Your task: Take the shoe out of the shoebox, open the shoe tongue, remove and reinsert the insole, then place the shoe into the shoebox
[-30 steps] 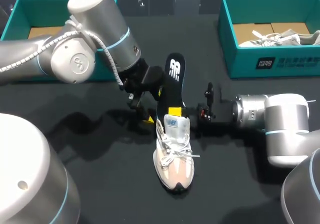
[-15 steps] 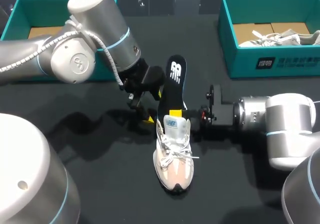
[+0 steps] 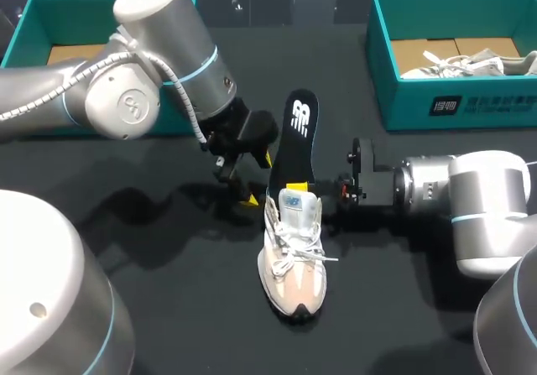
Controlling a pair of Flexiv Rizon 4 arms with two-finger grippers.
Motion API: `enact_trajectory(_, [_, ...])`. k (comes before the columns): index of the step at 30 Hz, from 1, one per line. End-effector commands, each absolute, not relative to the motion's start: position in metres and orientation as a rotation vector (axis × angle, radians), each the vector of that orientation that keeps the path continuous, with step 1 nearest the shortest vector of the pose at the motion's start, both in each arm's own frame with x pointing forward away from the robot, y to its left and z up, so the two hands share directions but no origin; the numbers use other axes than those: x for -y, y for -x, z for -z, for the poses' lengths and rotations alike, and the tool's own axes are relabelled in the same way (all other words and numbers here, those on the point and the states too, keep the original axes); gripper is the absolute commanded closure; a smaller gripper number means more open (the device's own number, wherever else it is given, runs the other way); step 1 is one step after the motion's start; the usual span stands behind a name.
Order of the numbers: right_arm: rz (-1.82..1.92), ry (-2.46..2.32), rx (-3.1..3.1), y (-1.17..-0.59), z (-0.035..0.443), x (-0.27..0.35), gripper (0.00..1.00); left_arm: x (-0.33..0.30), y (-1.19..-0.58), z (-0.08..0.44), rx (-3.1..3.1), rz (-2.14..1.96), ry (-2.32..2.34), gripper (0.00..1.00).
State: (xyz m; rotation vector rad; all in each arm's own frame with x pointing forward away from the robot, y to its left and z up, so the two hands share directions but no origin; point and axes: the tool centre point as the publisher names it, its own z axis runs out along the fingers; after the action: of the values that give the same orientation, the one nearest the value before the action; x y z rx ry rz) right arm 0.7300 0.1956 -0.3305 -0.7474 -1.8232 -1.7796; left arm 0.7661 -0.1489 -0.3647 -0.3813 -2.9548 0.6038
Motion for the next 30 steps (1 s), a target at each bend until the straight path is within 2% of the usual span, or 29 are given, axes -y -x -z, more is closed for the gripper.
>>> enact_trajectory(1, [1.760,0.725,1.842,-0.736,0.326,-0.195,0.76,0.148,-0.765,0.364,2.957,-0.602,0.383,0.00])
enact_trajectory(18, [1.713,0.659,1.934,-0.753,0.296,-0.197,0.76,0.148,-0.765,0.364,2.957,-0.602,0.383,0.00])
enact_trajectory(24, [1.697,0.658,1.932,-0.762,0.293,-0.198,0.83,0.148,-0.765,0.364,2.957,-0.602,0.383,0.00])
enact_trajectory(26, [1.685,0.671,1.933,-0.764,0.294,-0.199,1.00,0.148,-0.765,0.364,2.957,-0.602,0.383,0.00])
enact_trajectory(30, [1.659,0.717,1.939,-0.767,0.299,-0.200,1.00,0.148,-0.765,0.364,2.957,-0.602,0.383,0.00])
